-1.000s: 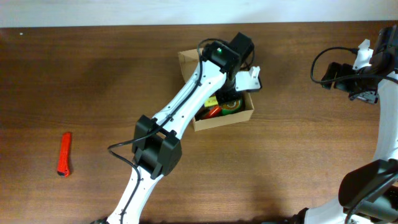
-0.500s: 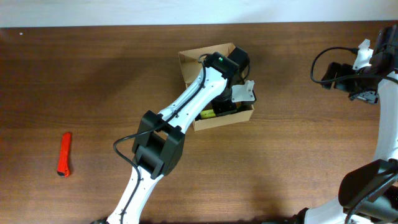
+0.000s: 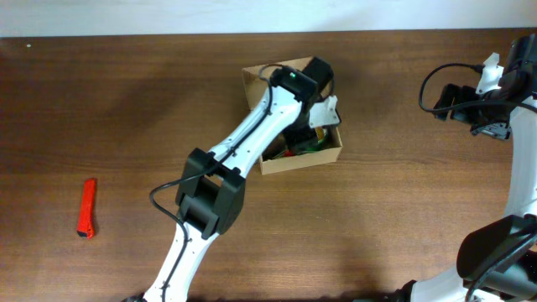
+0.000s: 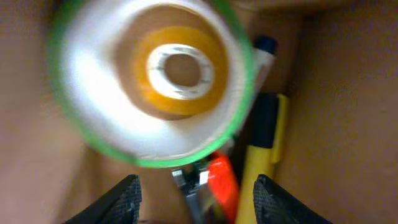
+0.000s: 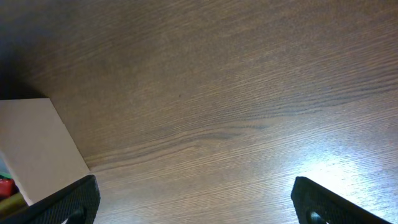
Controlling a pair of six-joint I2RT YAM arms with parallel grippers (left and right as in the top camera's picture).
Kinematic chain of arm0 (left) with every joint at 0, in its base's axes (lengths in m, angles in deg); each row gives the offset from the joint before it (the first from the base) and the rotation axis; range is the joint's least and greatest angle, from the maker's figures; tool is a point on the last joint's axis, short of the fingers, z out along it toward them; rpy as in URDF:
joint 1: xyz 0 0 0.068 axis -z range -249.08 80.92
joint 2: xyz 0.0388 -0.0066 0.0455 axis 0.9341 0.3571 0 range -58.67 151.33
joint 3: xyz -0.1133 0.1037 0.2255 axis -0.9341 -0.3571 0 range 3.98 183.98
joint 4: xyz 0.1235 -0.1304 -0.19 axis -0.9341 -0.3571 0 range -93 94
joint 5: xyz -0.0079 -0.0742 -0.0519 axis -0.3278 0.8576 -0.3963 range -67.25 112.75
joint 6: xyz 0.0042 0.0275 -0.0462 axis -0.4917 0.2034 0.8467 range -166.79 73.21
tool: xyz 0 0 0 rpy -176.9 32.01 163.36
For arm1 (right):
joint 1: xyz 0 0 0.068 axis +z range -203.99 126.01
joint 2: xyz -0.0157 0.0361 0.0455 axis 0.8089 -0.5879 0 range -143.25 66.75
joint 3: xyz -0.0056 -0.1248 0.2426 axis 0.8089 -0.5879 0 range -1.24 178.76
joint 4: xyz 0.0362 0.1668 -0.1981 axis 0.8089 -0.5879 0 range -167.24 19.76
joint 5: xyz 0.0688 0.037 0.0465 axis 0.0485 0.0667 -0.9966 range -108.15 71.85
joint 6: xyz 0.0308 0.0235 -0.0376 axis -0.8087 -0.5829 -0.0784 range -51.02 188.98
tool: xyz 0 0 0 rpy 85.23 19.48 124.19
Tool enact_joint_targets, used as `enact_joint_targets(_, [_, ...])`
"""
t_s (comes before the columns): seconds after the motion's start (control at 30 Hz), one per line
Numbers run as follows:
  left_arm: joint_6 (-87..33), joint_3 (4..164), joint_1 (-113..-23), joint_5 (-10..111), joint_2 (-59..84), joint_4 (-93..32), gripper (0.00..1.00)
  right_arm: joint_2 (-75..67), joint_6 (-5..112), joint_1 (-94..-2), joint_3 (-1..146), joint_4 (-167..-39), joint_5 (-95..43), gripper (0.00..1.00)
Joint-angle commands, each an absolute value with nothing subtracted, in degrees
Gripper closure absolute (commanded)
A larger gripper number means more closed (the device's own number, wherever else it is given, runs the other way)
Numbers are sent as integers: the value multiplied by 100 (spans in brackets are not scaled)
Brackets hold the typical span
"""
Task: Pack container
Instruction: 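Move the left gripper over the red marker and grasp it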
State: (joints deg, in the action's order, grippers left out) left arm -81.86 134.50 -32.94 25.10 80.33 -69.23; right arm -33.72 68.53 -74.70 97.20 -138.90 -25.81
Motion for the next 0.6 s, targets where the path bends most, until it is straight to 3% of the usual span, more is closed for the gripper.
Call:
enact_joint_targets(0.0, [-7923,13830,-3429,2372,7697,-6929,42,-3409,6807,-7492,9700,-13875,-2655,1])
enact_joint_targets(0.2, [-7639,13931,-3442,2007,6947,-7017,42,-3416,6807,-7492,9551,-13783,-2655,1])
enact_joint_targets(0.37, [-6953,13931,-3554,934,6022,-6995,42,-3416,6807,-7492,9464,-13744,-2655,1])
enact_joint_targets(0.57, [-5948,13758,-4489,472,4871,-6949,37,-3416,6807,-7492,9464,-13755,-2660,1])
